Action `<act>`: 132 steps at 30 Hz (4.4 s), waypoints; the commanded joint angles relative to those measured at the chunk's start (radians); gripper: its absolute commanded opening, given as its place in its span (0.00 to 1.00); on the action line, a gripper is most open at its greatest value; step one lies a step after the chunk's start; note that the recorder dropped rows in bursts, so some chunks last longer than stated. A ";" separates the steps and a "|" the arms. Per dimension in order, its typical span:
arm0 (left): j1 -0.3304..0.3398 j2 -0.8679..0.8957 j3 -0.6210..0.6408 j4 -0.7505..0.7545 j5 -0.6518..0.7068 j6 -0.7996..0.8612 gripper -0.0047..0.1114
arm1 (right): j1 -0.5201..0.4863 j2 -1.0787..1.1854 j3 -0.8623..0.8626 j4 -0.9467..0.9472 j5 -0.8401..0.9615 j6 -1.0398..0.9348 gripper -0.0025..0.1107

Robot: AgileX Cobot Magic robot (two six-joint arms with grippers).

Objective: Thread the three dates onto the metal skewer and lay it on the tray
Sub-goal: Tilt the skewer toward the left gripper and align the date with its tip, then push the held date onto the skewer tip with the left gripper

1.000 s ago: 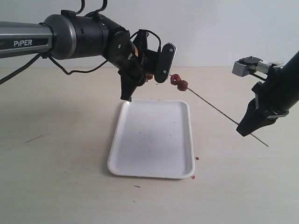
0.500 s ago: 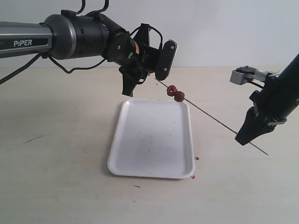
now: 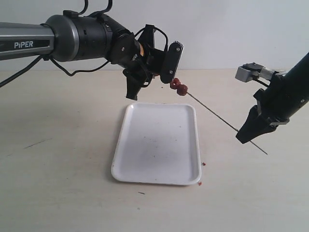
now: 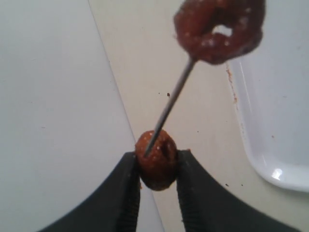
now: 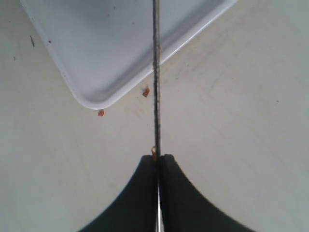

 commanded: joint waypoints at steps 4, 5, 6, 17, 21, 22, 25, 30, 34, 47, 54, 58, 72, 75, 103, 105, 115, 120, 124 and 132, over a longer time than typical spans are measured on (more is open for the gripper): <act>-0.001 -0.014 -0.001 -0.007 0.005 -0.009 0.27 | -0.002 -0.002 0.000 -0.018 0.006 -0.011 0.02; -0.001 -0.014 -0.001 -0.007 0.005 -0.009 0.27 | -0.002 -0.002 0.000 -0.018 0.006 -0.011 0.02; -0.001 -0.014 -0.001 -0.007 0.005 -0.009 0.27 | -0.002 -0.002 0.000 -0.018 0.006 -0.011 0.02; -0.001 -0.014 -0.001 -0.007 0.005 -0.009 0.27 | -0.002 -0.002 0.000 -0.026 0.006 -0.011 0.02; -0.001 -0.014 -0.001 -0.007 0.005 -0.009 0.27 | -0.002 -0.002 0.000 -0.026 0.002 -0.011 0.02; -0.001 -0.014 -0.001 -0.007 0.005 -0.009 0.27 | -0.002 -0.002 0.000 -0.026 0.003 -0.011 0.02; -0.001 -0.014 -0.001 -0.007 0.005 -0.009 0.27 | -0.002 -0.002 0.000 -0.026 0.000 -0.011 0.02; -0.009 -0.015 -0.001 -0.007 0.005 -0.009 0.27 | -0.002 -0.002 0.000 -0.026 -0.008 -0.013 0.02; -0.024 -0.016 -0.001 -0.005 0.005 -0.009 0.27 | -0.002 -0.002 0.000 -0.026 -0.009 -0.017 0.02; -0.040 -0.016 -0.001 0.010 0.005 -0.007 0.27 | -0.002 -0.002 0.000 -0.034 -0.021 -0.017 0.02; -0.040 -0.026 -0.001 0.028 0.004 -0.007 0.27 | -0.002 -0.002 0.000 -0.048 -0.021 0.000 0.02; -0.040 -0.035 -0.001 0.028 0.005 -0.007 0.27 | -0.002 -0.002 0.000 -0.054 -0.021 0.002 0.02; -0.040 -0.055 -0.001 0.028 0.023 -0.009 0.27 | -0.002 -0.002 0.000 -0.057 -0.035 0.005 0.02; -0.036 -0.057 -0.001 0.028 0.030 -0.009 0.27 | -0.002 -0.002 0.000 -0.057 -0.037 0.005 0.02; -0.011 -0.048 -0.001 0.058 0.037 -0.035 0.27 | -0.002 -0.002 0.000 -0.042 -0.021 -0.013 0.02; -0.011 -0.048 -0.001 0.058 0.035 -0.035 0.27 | -0.002 -0.002 0.000 -0.039 -0.021 -0.013 0.02; -0.016 -0.048 -0.001 0.056 0.022 -0.035 0.27 | -0.002 -0.002 0.000 -0.034 -0.018 -0.020 0.02; -0.024 -0.048 -0.001 0.059 0.020 -0.031 0.27 | -0.002 -0.002 0.000 -0.034 -0.021 -0.020 0.02; -0.023 -0.046 -0.001 0.061 0.020 -0.031 0.27 | -0.002 -0.002 0.000 -0.034 -0.021 -0.020 0.02; -0.024 -0.028 -0.001 0.078 0.020 -0.030 0.27 | -0.002 -0.002 0.000 -0.034 -0.026 -0.020 0.02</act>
